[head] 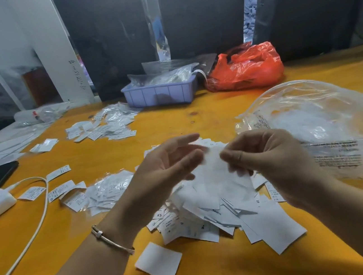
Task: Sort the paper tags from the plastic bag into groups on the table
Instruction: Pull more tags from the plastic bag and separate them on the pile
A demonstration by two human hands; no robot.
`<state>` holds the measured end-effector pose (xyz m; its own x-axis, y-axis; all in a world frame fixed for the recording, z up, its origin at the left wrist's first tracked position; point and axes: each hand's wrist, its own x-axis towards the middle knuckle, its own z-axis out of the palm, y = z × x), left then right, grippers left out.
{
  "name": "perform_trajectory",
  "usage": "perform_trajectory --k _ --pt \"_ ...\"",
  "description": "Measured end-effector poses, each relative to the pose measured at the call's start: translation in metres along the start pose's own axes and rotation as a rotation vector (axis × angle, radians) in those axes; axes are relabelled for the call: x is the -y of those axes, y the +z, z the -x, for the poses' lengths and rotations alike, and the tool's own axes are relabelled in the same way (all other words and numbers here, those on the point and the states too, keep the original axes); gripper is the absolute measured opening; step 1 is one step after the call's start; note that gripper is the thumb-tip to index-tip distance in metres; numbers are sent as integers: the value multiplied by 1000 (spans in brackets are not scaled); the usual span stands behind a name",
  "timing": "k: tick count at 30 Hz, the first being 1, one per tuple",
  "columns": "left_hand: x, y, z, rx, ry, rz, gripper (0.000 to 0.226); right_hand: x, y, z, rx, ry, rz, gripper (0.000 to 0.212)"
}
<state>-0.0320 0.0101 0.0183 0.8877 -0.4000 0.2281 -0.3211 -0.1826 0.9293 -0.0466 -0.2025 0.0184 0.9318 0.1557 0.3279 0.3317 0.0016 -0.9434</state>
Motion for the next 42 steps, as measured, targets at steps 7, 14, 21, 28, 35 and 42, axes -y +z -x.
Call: perform_trajectory --k 7,14,21,28,35,42 --pt "3 6 -1 -34 6 39 20 2 -4 -3 54 34 32 24" --pt "7 0 -1 -142 -9 3 16 10 -35 -15 -137 12 30 24" --pt "5 -4 -1 -163 -49 24 10 0 -86 -28 -728 -316 805 3" --pt "5 -5 0 -166 -63 28 10 -14 -91 -30 -398 -39 1434 16" --pt "5 -5 -1 -163 -81 55 25 -5 -77 -26 -439 -163 1388 19" --pt "2 1 -1 -107 -53 54 26 10 4 0 130 83 454 48"
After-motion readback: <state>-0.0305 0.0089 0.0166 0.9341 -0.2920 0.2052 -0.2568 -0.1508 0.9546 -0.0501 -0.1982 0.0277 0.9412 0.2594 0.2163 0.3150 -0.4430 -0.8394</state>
